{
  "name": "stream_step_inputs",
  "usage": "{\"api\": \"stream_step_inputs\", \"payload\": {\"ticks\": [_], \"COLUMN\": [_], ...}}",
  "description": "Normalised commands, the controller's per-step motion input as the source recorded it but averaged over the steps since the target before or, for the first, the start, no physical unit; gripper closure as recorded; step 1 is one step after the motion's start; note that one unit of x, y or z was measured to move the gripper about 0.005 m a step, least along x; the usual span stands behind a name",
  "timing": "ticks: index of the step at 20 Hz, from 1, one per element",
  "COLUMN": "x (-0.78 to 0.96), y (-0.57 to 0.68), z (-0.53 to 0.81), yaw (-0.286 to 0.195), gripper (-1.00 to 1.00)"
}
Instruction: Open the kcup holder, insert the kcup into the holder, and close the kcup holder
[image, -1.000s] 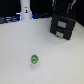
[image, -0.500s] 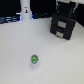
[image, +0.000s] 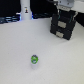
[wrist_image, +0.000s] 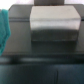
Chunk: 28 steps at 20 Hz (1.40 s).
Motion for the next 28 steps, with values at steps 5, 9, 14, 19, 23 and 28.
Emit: {"api": "stream_step_inputs", "payload": {"ticks": [5,9,14,19,23,28], "x": [-0.27,-0.38,-0.40,-0.21,0.00,0.03], "y": [0.07,0.02,0.02,0.03,0.00,-0.01], "z": [-0.37,-0.37,-0.28,-0.06,0.00,0.00], "yaw": [-0.033,-0.013,-0.002,-0.010,-0.010,-0.006], "gripper": [-1.00,-1.00,-1.00,1.00,1.00,1.00]}}
